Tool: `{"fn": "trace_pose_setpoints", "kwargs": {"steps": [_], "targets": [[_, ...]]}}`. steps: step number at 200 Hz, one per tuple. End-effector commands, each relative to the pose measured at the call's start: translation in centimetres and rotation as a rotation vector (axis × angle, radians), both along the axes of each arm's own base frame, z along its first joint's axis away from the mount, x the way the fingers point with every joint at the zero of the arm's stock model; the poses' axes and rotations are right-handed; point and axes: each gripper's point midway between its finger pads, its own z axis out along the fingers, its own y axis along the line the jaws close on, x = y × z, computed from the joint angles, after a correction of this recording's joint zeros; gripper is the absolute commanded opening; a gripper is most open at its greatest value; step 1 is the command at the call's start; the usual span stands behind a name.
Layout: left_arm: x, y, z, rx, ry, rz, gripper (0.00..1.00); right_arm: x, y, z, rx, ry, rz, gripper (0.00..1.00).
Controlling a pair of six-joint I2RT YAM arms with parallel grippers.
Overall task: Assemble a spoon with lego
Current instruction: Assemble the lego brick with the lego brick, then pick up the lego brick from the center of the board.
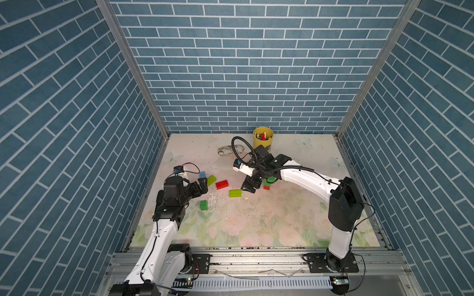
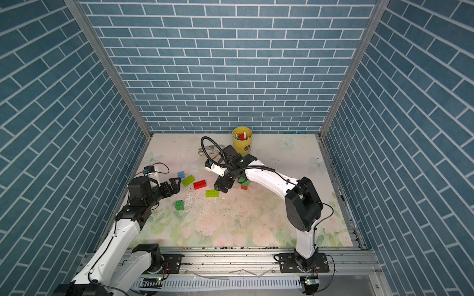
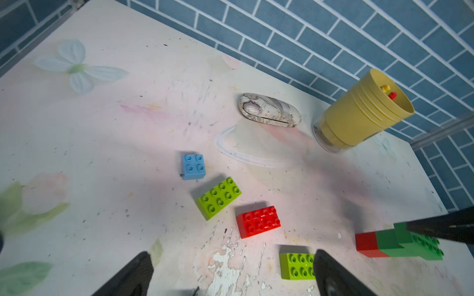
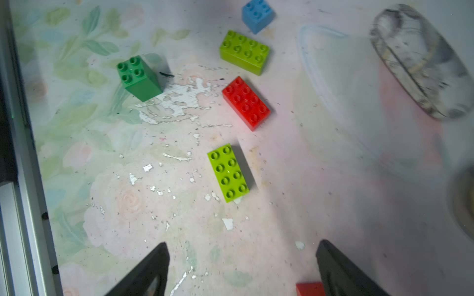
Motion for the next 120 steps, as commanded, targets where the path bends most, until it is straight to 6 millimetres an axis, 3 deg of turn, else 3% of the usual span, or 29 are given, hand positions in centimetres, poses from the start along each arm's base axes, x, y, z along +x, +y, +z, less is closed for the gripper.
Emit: {"fn": "trace_pose_setpoints", "kwargs": {"steps": [1, 57, 100, 103, 120], "targets": [[-0.9, 1.5, -1.1, -0.017, 0.053, 0.076, 0.99, -0.6, 3.2, -1.2, 0.080, -0.020, 0.238, 0.84], [-1.3, 2.3, -2.3, -0.037, 0.073, 0.123, 0.99, -0.9, 5.7, -6.2, 0.036, -0.077, 0.336, 0.77], [-1.1, 2.0, -2.2, -0.046, 0.072, 0.109, 0.99, -0.6, 6.7, -7.3, 0.019, -0.111, 0.350, 0.73], [-1.1, 2.0, -2.2, -0.046, 0.072, 0.109, 0.99, -0.7, 6.6, -8.7, -0.001, -0.092, 0.349, 0.72], [-1.1, 1.9, -2.3, -0.047, 0.071, 0.106, 0.99, -0.6, 6.6, -9.3, -0.018, -0.081, 0.347, 0.67]]}}
